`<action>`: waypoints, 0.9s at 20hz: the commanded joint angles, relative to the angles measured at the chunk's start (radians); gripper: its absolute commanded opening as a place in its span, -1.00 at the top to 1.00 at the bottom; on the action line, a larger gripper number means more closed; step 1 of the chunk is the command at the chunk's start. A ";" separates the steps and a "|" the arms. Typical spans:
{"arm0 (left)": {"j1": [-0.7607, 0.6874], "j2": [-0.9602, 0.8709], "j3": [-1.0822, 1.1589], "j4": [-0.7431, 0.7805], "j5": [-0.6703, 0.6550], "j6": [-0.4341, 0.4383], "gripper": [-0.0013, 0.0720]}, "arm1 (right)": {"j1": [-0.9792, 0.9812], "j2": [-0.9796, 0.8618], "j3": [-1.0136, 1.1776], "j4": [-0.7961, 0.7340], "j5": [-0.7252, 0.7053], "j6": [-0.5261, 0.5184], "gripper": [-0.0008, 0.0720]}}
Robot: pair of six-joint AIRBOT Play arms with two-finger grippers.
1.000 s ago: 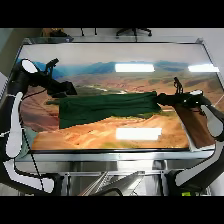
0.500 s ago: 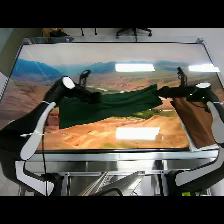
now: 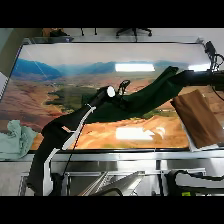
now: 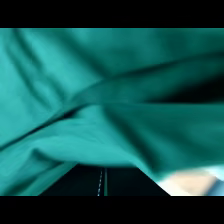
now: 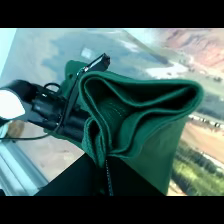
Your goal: Fold the shirts.
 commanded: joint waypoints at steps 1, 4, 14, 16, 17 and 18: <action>0.019 0.032 0.204 -0.005 -0.266 0.007 0.92 | 0.034 0.027 0.007 0.016 0.041 0.028 0.92; 0.125 0.275 0.143 -0.006 -0.374 0.045 0.92 | 0.140 0.019 0.006 0.122 -0.007 0.022 0.91; 0.636 1.260 -0.357 -0.002 -0.337 0.074 0.91 | 0.940 -0.356 0.006 0.165 -0.847 -0.097 0.79; 0.720 1.410 -0.504 -0.003 -0.286 0.073 0.91 | 1.060 -0.465 0.014 0.312 -1.043 -0.219 -0.52; 0.758 1.477 -0.574 -0.003 -0.275 0.073 0.91 | 1.085 -0.489 0.023 0.357 -1.054 -0.279 -0.76; 0.792 1.534 -0.634 -0.003 -0.273 0.073 0.91 | 1.086 -0.481 0.023 0.367 -1.029 -0.290 -0.74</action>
